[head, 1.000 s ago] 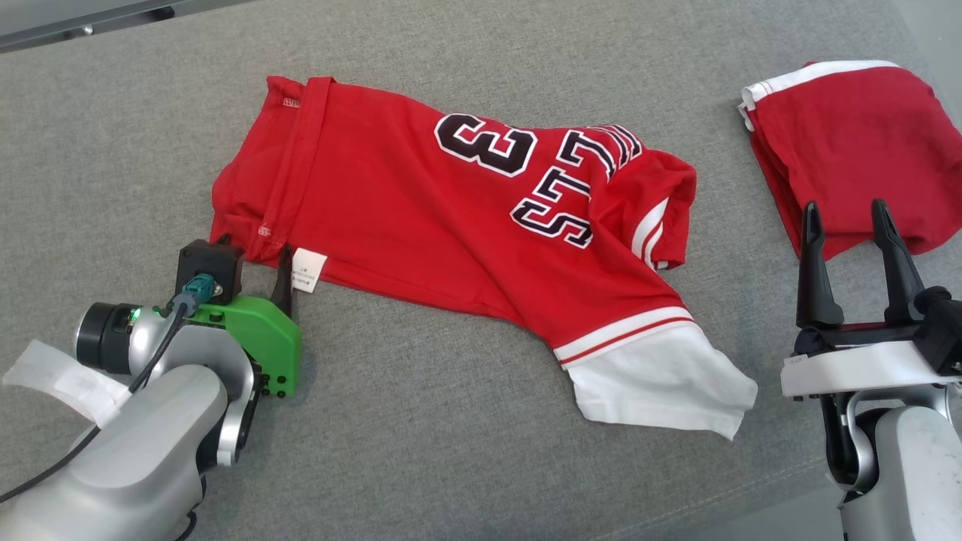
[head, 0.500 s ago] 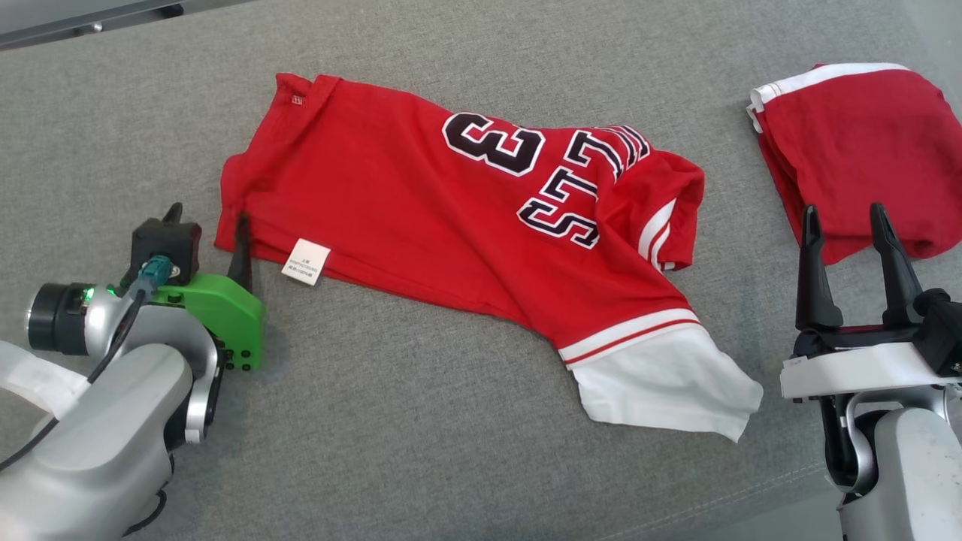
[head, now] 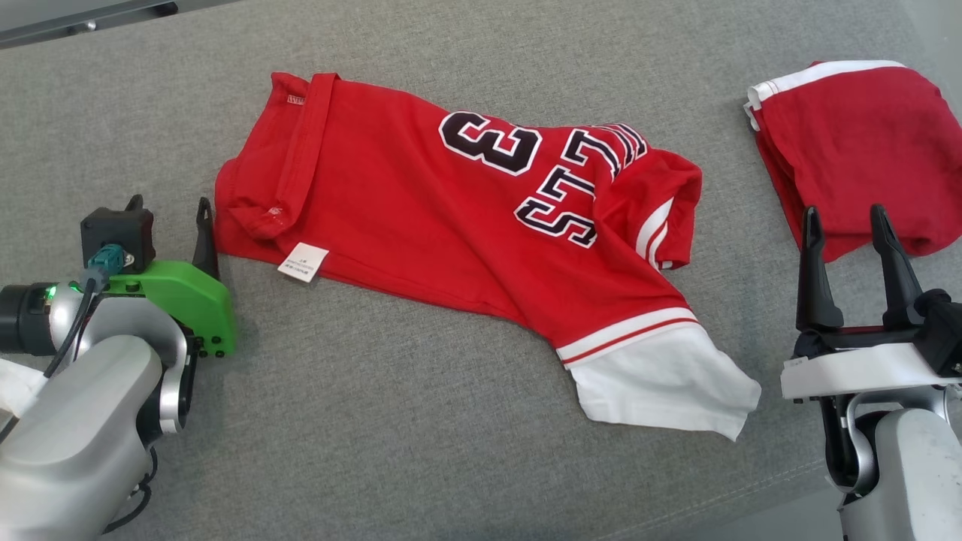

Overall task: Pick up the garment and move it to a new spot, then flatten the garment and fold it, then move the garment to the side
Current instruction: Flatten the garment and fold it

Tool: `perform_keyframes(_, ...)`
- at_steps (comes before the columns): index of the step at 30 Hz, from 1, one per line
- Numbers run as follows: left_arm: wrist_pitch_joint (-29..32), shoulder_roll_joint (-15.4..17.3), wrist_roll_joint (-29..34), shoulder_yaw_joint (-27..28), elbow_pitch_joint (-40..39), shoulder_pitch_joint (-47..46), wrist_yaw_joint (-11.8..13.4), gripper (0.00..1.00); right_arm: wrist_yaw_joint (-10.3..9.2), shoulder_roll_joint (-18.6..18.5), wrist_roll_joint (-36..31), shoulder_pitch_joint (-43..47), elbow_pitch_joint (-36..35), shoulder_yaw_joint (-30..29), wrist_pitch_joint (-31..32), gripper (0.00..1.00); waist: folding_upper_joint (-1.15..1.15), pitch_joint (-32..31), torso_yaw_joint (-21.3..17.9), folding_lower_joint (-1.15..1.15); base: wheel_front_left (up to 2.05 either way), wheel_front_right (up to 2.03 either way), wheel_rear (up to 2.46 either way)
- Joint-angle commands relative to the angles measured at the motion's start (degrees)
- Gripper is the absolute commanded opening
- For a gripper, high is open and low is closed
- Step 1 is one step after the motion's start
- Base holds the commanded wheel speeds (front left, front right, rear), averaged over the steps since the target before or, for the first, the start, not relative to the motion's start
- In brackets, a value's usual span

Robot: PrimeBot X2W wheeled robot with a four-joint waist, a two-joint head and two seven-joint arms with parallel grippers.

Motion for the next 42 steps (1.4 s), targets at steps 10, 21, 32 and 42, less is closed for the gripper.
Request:
perform_keyframes(10,4.98,4.15,1.26,-3.92,-17.82,3.58,1.68,1.0,-0.02,-0.12,0.15,0.81,0.09,-0.72,-0.16,1.0,0.47,-0.34,0.74,0.0,0.0,0.0,0.0)
perform_keyframes(21,11.05,7.06,7.16,-8.76,-21.96,-0.45,2.75,1.0,-0.02,-0.12,0.97,-0.36,0.44,-0.05,-0.16,1.0,0.47,0.75,0.02,0.0,0.0,0.0,0.0)
perform_keyframes(32,12.51,6.47,11.88,-11.74,-14.5,-5.45,-1.16,1.0,-0.02,-0.12,2.19,-0.49,0.87,-0.36,-0.16,1.0,0.47,1.86,-1.69,0.0,0.0,0.0,0.0)
perform_keyframes(42,16.1,6.72,6.27,-10.52,-17.92,-4.1,-2.9,0.0,-0.02,-0.12,2.02,0.43,1.07,-0.64,-0.16,1.0,0.47,1.09,-1.34,0.0,0.0,0.0,0.0)
